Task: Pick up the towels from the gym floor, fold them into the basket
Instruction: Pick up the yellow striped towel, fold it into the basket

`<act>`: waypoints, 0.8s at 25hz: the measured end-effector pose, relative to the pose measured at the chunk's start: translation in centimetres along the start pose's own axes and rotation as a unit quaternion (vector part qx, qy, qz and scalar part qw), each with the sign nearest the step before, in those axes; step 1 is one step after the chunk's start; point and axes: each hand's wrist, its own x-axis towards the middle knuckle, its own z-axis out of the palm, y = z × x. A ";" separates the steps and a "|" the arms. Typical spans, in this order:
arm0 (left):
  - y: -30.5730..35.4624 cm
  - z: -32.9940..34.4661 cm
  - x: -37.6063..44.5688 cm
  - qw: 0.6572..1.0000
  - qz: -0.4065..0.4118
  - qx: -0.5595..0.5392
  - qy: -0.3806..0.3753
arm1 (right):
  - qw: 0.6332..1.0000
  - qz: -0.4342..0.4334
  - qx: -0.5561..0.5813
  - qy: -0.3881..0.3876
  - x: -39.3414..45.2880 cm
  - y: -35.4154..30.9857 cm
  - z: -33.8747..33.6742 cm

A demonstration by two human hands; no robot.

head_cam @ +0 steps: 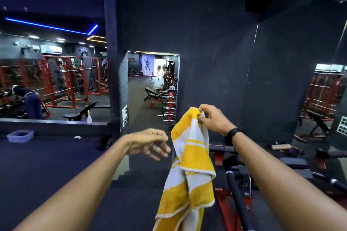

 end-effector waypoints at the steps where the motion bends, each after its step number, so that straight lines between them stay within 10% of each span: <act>1: 0.4 -0.2 0.2 1.000 0.014 -0.014 0.007 | 1.000 0.007 0.000 0.010 0.0 0.0 0.2; 8: 0.1 2.6 2.0 0.994 -0.064 0.086 -0.013 | 1.000 0.005 0.014 0.026 0.8 -1.2 0.9; 14: 1.3 3.0 3.6 0.974 0.009 -0.211 0.076 | 0.997 0.040 0.006 0.071 1.0 -1.2 0.7; 20: 4.2 2.2 3.1 0.948 0.109 -0.285 0.088 | 0.997 0.064 -0.021 0.037 0.7 -0.3 0.4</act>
